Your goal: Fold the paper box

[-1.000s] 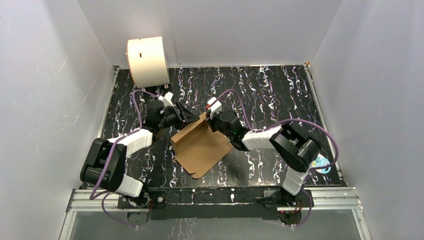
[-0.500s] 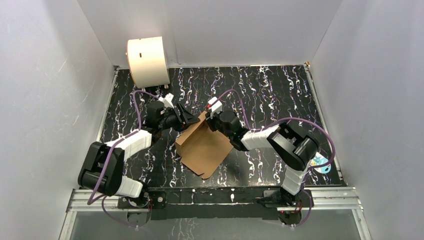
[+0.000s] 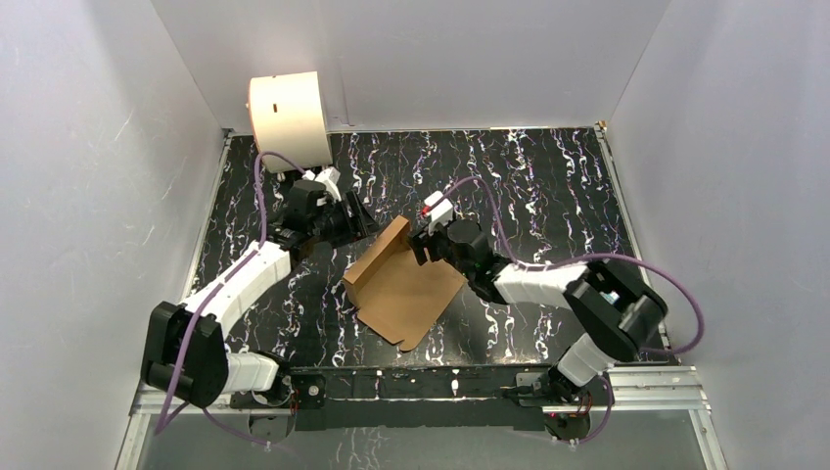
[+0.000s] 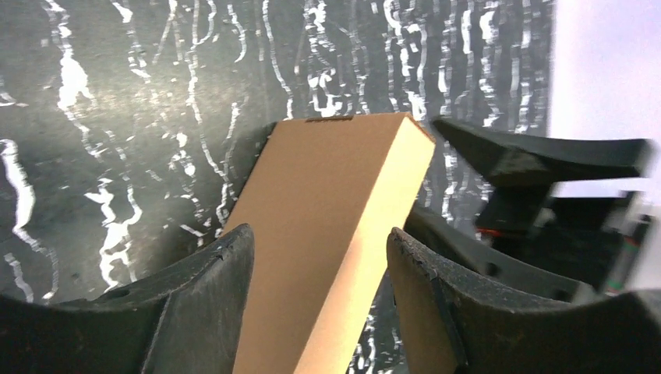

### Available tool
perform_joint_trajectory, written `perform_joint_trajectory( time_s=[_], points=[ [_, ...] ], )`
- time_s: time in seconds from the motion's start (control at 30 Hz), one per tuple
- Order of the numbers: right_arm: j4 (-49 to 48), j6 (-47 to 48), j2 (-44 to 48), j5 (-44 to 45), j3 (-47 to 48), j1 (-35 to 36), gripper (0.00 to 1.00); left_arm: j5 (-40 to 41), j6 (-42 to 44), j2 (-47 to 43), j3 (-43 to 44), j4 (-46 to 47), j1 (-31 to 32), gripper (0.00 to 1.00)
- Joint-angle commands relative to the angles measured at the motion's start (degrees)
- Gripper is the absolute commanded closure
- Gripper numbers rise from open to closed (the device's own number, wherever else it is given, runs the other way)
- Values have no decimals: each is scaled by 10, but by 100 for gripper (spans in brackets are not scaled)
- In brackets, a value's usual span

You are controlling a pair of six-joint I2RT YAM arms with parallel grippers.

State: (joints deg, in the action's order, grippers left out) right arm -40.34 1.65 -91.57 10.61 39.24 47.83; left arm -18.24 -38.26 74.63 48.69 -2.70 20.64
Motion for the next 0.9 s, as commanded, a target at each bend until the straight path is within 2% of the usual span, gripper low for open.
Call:
perform_joint_trajectory(
  time_s=[0.0, 0.2, 0.33, 0.4, 0.57, 0.77, 0.87],
  points=[
    [54, -34, 77, 33, -15, -5, 20, 117, 77, -33, 53, -128, 45, 39],
    [168, -84, 165, 110, -24, -10, 2, 263, 115, -32, 104, -194, 136, 39],
    [211, -110, 218, 136, -43, -14, 2, 335, 148, -6, 143, -232, 187, 39],
    [221, -125, 238, 158, -54, -16, 1, 396, 161, 21, 171, -261, 226, 39],
    [187, -152, 291, 192, -100, -19, 1, 546, 188, 85, 214, -290, 313, 41],
    [156, -147, 328, 202, -136, -21, 1, 644, 203, 144, 238, -306, 333, 44],
    [146, -146, 334, 203, -146, -24, 1, 669, 210, 164, 244, -307, 340, 48]
  ],
)
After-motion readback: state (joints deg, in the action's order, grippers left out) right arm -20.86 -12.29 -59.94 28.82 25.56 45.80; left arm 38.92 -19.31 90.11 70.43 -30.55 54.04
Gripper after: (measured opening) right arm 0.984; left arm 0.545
